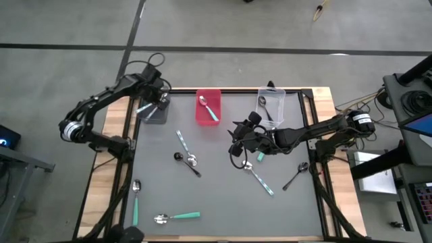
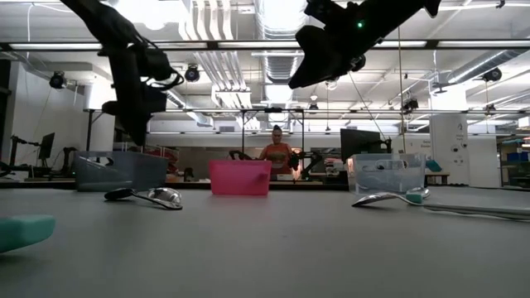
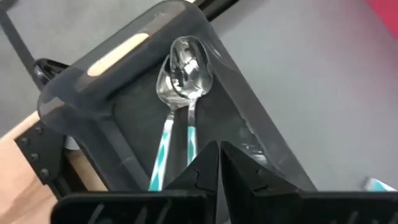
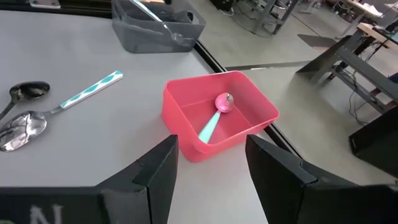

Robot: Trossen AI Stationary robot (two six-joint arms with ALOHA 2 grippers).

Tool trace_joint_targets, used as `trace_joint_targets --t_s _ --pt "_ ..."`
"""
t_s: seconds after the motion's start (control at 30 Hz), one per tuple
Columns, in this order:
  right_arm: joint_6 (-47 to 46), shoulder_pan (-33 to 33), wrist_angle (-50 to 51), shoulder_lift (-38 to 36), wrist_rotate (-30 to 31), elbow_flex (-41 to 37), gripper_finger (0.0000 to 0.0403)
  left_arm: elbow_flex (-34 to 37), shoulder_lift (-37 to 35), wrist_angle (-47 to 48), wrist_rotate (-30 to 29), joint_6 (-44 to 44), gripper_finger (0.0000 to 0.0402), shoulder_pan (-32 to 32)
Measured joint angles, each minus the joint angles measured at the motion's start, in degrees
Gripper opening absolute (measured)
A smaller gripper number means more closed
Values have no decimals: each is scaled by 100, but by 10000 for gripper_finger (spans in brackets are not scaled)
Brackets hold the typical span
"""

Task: Sort silverware by color (type)
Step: Put the black spoon into the transparent bin

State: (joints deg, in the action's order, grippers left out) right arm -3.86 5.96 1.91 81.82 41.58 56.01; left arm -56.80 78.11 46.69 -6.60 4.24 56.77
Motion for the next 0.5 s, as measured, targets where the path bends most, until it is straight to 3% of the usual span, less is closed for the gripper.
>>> trace_joint_targets --t_s 0.27,0.5 --pt "0 -37 42 0 0 -7 180 -2 255 -39 -441 126 2 4" --pt "-2 -66 81 0 2 -31 180 -2 297 104 -445 119 36 4"
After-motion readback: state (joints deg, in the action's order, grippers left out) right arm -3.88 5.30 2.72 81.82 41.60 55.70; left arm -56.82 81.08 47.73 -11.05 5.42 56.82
